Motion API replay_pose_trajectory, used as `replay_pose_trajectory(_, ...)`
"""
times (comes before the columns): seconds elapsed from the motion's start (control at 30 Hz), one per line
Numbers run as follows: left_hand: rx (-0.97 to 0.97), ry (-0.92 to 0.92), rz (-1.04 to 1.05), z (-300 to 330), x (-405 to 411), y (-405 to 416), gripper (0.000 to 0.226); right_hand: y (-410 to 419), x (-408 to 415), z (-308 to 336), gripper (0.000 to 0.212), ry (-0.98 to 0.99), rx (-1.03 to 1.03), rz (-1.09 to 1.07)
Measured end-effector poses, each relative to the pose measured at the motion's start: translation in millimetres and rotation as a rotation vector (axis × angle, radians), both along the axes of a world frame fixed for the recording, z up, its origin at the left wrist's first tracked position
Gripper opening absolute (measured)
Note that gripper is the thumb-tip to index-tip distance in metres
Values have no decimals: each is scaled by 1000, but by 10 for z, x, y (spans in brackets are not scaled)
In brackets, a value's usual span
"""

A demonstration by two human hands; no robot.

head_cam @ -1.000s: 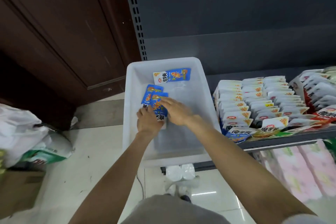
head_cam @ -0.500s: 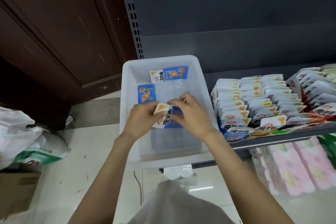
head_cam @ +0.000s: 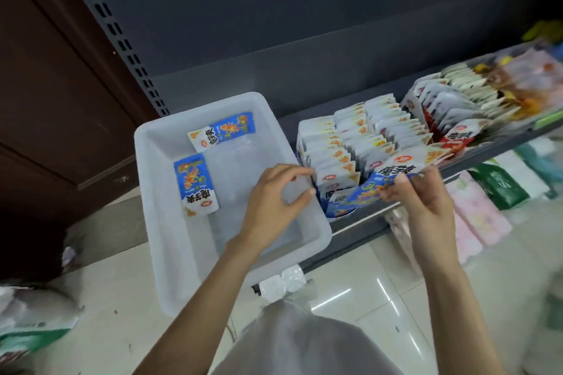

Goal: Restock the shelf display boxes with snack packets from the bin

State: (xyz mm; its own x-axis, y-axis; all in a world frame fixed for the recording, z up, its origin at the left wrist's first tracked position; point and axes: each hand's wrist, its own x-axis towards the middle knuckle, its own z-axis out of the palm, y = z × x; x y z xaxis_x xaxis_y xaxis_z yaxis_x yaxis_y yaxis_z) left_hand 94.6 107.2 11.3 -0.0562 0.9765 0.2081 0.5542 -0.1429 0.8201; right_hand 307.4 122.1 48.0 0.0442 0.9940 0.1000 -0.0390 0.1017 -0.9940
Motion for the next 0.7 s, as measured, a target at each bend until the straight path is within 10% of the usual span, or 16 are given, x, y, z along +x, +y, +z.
replay_pose_trajectory(0.7,187,320,41,-183,278,374,13,24,-82,-730,25,-533,-159,50)
